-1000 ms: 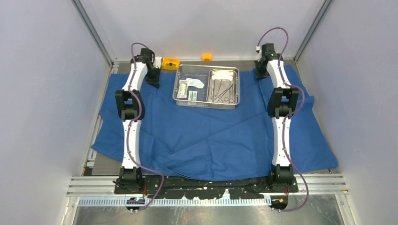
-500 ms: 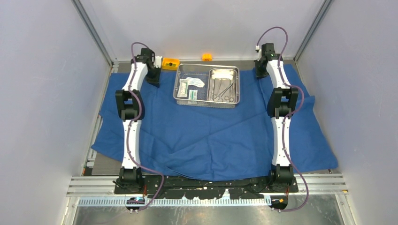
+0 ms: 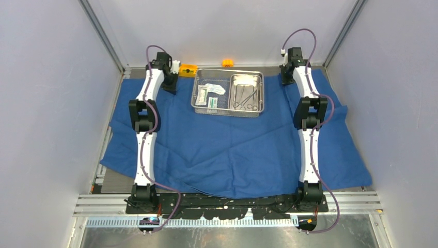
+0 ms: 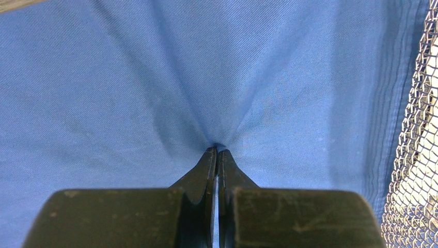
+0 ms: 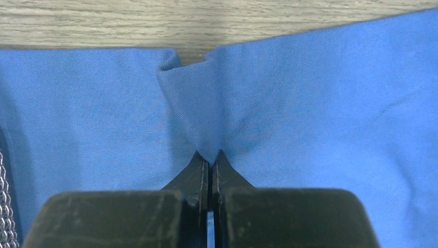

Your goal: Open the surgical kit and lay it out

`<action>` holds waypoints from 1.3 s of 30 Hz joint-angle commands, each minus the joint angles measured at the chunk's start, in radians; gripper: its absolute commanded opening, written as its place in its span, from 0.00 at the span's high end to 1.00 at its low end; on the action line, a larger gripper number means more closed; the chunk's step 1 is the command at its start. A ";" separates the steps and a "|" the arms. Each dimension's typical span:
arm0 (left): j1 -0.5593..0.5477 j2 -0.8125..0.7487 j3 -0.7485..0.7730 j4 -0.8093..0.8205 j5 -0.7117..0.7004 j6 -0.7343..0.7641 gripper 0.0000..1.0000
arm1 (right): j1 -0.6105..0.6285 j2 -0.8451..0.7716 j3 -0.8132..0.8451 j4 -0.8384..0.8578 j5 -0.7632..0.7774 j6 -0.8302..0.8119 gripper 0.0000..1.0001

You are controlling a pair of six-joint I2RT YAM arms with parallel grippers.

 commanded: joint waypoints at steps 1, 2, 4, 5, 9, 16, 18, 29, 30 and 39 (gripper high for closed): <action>0.100 0.050 -0.010 0.073 -0.339 0.102 1.00 | -0.096 0.046 0.046 0.196 0.337 -0.098 1.00; 0.104 0.051 -0.012 0.073 -0.340 0.102 1.00 | -0.093 0.046 0.046 0.199 0.340 -0.101 1.00; 0.112 0.054 -0.011 0.073 -0.342 0.101 1.00 | -0.089 0.049 0.051 0.206 0.343 -0.106 1.00; 0.115 0.055 -0.011 0.074 -0.342 0.101 1.00 | -0.087 0.050 0.053 0.208 0.346 -0.109 1.00; 0.117 0.054 -0.012 0.078 -0.339 0.102 1.00 | -0.083 0.054 0.057 0.216 0.357 -0.119 1.00; 0.117 0.057 -0.009 0.085 -0.351 0.109 1.00 | -0.083 0.051 0.057 0.229 0.376 -0.144 1.00; 0.118 0.058 -0.006 0.088 -0.355 0.112 1.00 | -0.083 0.048 0.057 0.232 0.378 -0.147 1.00; 0.133 0.058 0.009 0.100 -0.389 0.120 1.00 | -0.083 0.048 0.064 0.250 0.382 -0.164 1.00; 0.137 0.060 0.008 0.101 -0.389 0.121 1.00 | -0.083 0.050 0.065 0.251 0.382 -0.165 1.00; 0.142 0.093 0.058 0.123 -0.391 0.136 1.00 | -0.090 0.066 0.084 0.251 0.391 -0.170 1.00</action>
